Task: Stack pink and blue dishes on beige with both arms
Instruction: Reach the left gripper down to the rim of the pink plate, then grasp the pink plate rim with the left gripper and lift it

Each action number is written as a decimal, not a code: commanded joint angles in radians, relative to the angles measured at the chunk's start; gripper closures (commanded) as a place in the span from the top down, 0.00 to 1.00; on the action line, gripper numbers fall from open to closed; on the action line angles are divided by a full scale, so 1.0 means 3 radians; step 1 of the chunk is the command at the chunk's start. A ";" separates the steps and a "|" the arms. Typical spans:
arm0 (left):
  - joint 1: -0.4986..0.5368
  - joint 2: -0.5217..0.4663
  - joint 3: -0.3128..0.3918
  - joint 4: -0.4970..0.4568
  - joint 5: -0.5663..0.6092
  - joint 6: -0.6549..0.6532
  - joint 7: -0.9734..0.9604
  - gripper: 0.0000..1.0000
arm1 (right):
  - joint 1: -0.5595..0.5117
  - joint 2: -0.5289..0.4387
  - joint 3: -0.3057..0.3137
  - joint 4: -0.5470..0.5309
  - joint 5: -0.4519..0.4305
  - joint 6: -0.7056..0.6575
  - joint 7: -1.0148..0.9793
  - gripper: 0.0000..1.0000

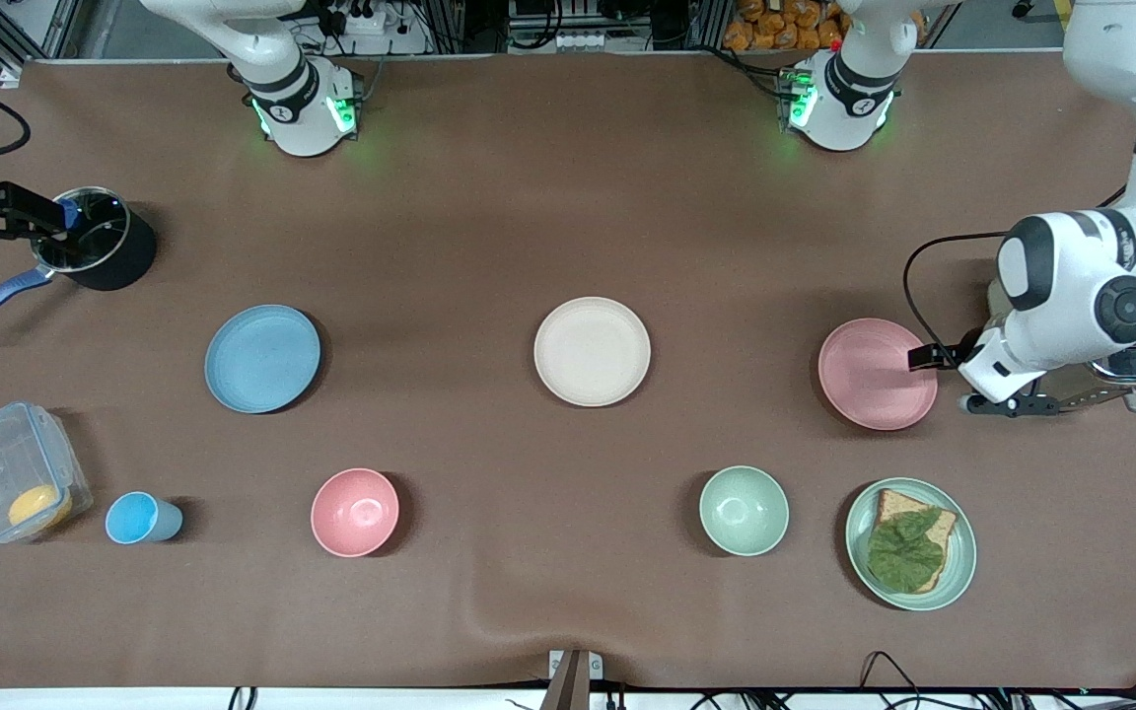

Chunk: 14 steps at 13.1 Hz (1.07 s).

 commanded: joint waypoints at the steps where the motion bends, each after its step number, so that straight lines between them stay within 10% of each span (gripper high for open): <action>1: 0.0014 0.0101 -0.0021 0.0034 0.0053 0.0047 0.0036 1.00 | 0.0035 -0.0015 -0.0037 -0.0018 -0.0007 -0.0032 0.0040 1.00; 14: 0.0127 0.0367 -0.0011 0.0157 0.0069 0.0144 0.0051 0.87 | 0.0035 0.0005 -0.0032 -0.0008 0.0008 -0.0129 0.0025 1.00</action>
